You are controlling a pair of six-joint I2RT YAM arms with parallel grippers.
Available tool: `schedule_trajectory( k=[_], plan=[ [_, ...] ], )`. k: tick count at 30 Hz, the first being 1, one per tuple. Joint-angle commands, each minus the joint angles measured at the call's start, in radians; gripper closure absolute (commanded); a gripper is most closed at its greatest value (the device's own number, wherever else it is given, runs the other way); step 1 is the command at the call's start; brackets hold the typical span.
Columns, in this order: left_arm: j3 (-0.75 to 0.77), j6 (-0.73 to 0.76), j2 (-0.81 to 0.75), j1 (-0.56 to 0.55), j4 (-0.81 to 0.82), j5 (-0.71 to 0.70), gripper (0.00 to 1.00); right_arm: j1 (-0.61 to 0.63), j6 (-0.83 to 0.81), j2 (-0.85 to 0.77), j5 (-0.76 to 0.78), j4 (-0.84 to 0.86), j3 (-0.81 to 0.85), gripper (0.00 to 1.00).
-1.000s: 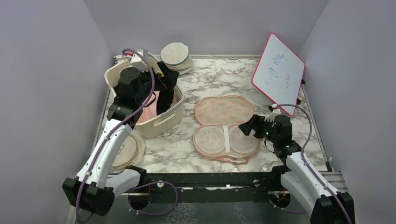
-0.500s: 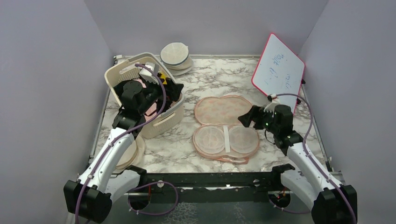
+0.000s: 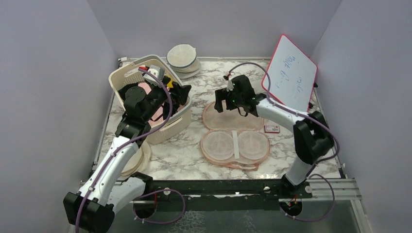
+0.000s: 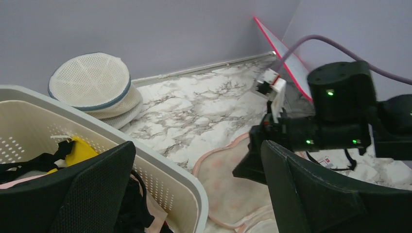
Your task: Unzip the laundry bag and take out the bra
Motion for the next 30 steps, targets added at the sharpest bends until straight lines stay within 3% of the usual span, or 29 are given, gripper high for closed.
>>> schedule_trajectory(
  k=[1,6,11,16,30],
  plan=[
    [-0.006,0.023,-0.02,-0.013,0.019,-0.03,0.02,-0.001,-0.167,0.165,0.093,-0.109,0.226,0.12],
    [-0.007,0.023,-0.02,-0.019,0.018,-0.033,0.02,-0.002,-0.362,0.386,0.146,-0.252,0.488,0.23],
    [-0.006,0.029,-0.017,-0.028,0.016,-0.038,0.02,-0.023,-0.5,0.484,0.107,-0.267,0.597,0.46],
    [-0.005,0.036,-0.012,-0.032,0.009,-0.051,0.02,-0.041,-0.552,0.567,0.095,-0.326,0.665,0.48],
    [-0.006,0.035,0.002,-0.035,0.006,-0.055,0.02,-0.049,-0.564,0.582,0.026,-0.298,0.6,0.5]
  ],
)
